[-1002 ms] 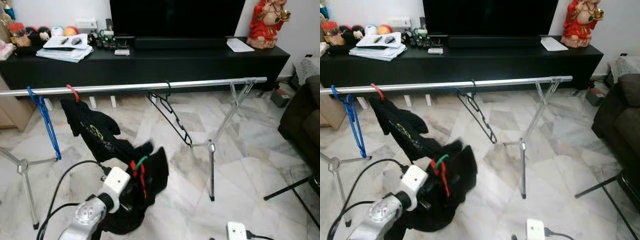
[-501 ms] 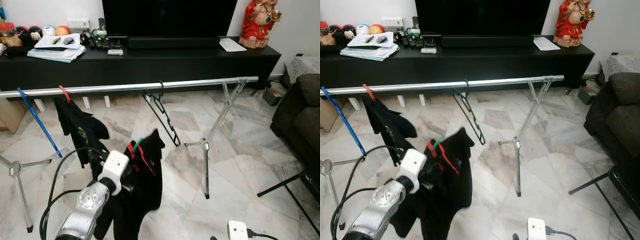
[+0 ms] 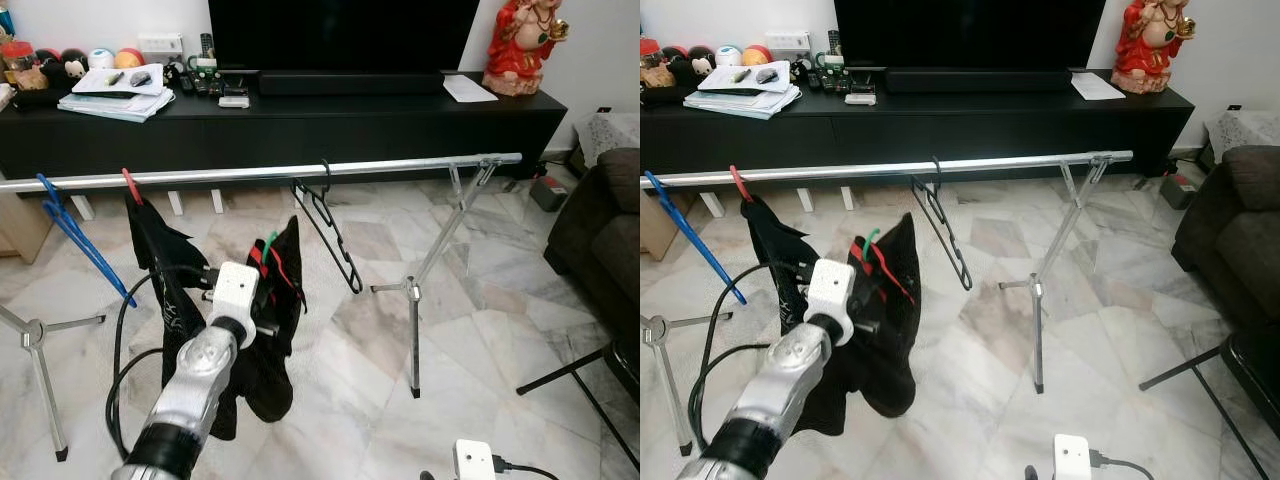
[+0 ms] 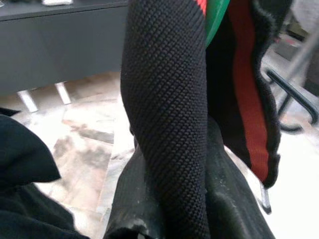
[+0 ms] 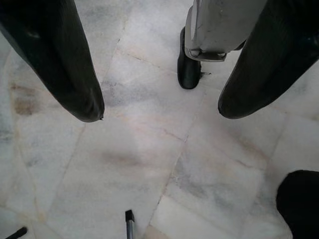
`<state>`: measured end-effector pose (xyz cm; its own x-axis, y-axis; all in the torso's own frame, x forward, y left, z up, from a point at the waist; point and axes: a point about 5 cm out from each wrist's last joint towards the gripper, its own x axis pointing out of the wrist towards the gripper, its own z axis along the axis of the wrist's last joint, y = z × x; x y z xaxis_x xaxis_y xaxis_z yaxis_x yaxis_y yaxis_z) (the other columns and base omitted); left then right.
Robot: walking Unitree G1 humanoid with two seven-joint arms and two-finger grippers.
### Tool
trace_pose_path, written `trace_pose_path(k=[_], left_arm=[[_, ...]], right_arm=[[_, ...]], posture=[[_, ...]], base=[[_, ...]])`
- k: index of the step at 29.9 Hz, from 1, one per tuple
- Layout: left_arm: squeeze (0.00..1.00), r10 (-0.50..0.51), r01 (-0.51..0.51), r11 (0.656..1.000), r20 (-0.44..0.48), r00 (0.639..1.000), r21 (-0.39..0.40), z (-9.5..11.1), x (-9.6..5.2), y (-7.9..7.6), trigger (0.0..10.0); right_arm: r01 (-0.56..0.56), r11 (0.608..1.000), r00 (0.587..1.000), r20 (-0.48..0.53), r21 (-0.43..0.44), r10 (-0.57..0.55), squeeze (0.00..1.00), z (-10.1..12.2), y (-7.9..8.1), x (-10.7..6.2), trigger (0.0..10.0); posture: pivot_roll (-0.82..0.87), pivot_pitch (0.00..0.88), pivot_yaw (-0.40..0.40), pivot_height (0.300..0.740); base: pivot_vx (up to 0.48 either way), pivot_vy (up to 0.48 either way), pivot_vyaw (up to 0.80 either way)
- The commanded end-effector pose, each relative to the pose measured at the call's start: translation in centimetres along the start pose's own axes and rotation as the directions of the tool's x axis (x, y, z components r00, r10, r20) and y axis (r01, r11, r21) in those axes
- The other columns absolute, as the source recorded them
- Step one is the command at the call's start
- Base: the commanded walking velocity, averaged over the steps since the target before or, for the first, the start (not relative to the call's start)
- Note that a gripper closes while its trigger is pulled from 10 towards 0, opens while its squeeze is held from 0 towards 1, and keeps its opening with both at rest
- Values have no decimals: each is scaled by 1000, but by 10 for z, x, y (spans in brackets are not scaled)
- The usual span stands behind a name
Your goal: Hang hanger
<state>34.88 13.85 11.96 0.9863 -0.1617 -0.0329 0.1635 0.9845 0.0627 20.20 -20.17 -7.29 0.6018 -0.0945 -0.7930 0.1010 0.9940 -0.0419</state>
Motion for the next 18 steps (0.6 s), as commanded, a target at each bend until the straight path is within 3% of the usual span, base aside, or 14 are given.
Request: trace_pose_path(k=[1, 4, 11, 18], left_arm=[[0, 29, -29, 999, 11, 1000, -22, 7, 6, 1, 10000], [0, 37, -37, 999, 12, 999, -16, 13, 14, -2, 10000], [0, 16, -17, 1000, 21, 1000, 25, 14, 17, -8, 10000], [0, 13, -14, 1000, 11, 1000, 22, 9, 17, -9, 10000]], right_arm=[[7, 1000, 1000, -15, -3, -8, 0, -3, -1, 0, 10000], [11, 1000, 1000, -14, -3, -11, 0, -3, -1, 0, 10000], [12, 1000, 1000, -12, 1, -12, 0, -2, 1, 0, 10000], [11, 1000, 1000, -13, 2, -11, 0, -2, 2, 0, 10000]], posture=[[-60, 111, -35, 740], [-63, 109, -33, 740], [-64, 106, -27, 740], [-57, 107, -23, 740]], base=[[0, 0, 0], [0, 0, 0], [0, 0, 0], [277, 0, 0]])
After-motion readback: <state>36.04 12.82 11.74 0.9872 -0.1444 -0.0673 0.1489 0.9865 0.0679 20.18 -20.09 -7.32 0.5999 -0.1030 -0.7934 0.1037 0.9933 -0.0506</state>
